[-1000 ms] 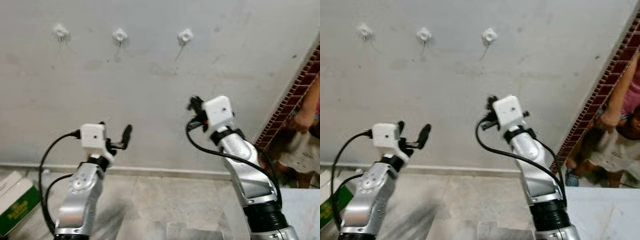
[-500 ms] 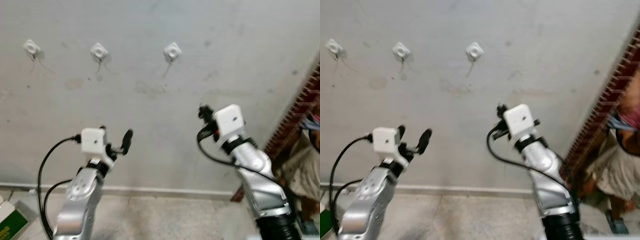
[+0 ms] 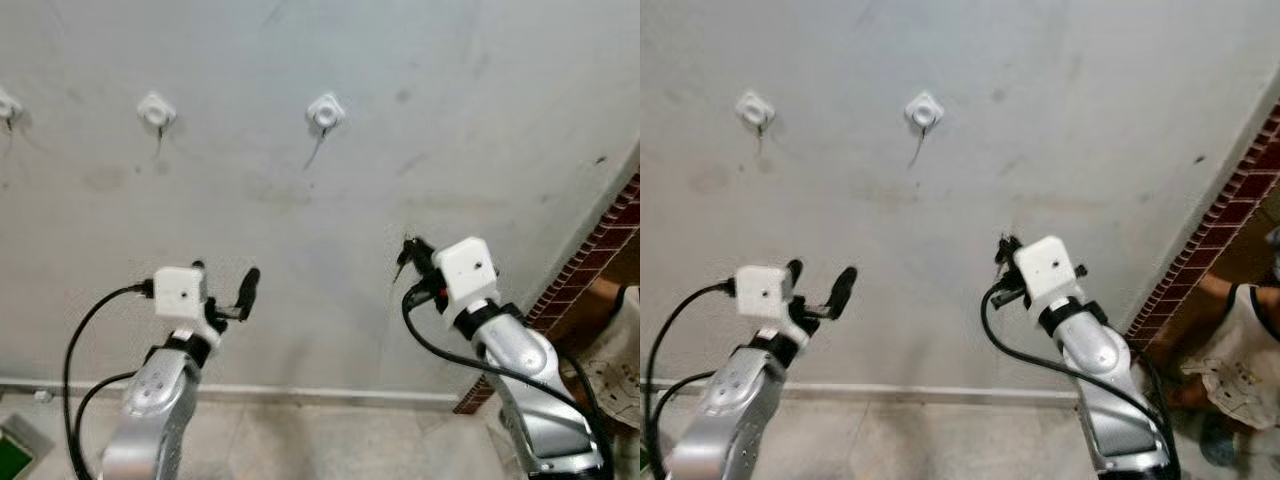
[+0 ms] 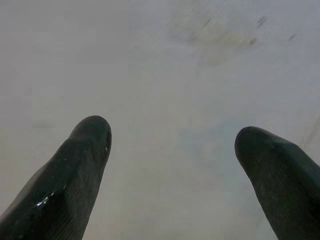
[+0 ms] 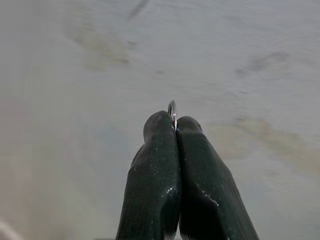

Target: Hang keys on a hook

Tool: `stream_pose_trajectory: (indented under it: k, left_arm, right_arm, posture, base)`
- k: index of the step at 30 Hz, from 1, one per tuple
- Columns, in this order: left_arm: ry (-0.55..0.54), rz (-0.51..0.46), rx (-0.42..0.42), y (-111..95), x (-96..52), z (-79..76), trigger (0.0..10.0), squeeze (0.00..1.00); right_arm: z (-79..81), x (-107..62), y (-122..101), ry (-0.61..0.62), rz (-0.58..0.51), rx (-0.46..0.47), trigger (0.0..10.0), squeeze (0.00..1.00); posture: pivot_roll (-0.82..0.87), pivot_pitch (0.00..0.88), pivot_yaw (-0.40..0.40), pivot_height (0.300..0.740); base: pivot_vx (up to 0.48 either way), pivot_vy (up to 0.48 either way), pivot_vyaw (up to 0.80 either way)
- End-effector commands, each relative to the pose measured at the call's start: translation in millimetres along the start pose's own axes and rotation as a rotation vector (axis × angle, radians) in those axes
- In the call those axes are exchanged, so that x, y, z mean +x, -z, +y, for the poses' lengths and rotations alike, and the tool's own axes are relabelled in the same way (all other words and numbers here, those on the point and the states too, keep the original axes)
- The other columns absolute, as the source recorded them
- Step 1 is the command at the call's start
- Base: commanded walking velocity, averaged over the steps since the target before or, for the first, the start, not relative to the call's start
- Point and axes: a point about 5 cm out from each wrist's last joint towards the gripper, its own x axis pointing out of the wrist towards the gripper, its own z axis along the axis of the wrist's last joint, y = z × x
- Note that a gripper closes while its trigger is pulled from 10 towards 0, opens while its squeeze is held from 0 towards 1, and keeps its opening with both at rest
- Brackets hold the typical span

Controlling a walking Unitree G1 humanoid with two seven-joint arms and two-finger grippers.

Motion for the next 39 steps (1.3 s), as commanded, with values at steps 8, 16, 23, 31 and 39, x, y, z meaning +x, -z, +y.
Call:
stream_pose_trajectory:
  k: [8, 16, 23, 31, 39]
  left_arm:
    - [-0.062, -0.002, 0.055, -5, -9.9, 7.9, 10.0, 0.0]
    - [-0.079, -0.012, 0.047, -9, -5.4, 9.0, 10.0, 0.0]
    - [-0.04, -0.007, 0.06, -11, -7.2, 3.1, 10.0, 0.0]
    - [0.017, -0.011, 0.064, -14, -4.8, -5.7, 10.0, 0.0]
    - [0.022, -0.013, 0.062, -17, -5.6, -5.9, 10.0, 0.0]
  right_arm:
    - [3.4, -0.7, -4, -0.033, -0.001, 0.003, 10.0, 0.0]
    - [9.7, 24.7, -29, -0.119, -0.101, 0.021, 10.0, 0.0]
    - [24.1, 51.7, -57, -0.257, -0.19, 0.084, 10.0, 0.0]
    - [38.0, 74.0, -76, -0.375, -0.255, 0.111, 10.0, 0.0]
    - [32.3, 92.6, -91, -0.344, -0.304, 0.161, 10.0, 0.0]
  posture:
    - [0.02, 0.0, 0.015, 0.74]
    - [0.03, 0.0, 0.014, 0.74]
    - [0.06, 0.0, 0.017, 0.74]
    - [0.07, 0.003, 0.02, 0.74]
    - [0.1, 0.009, 0.014, 0.74]
  base:
    - [0.0, 0.0, 0.0]
    - [0.0, 0.0, 0.0]
    - [0.0, 0.0, 0.0]
    - [0.0, 0.0, 0.0]
    - [0.0, 0.0, 0.0]
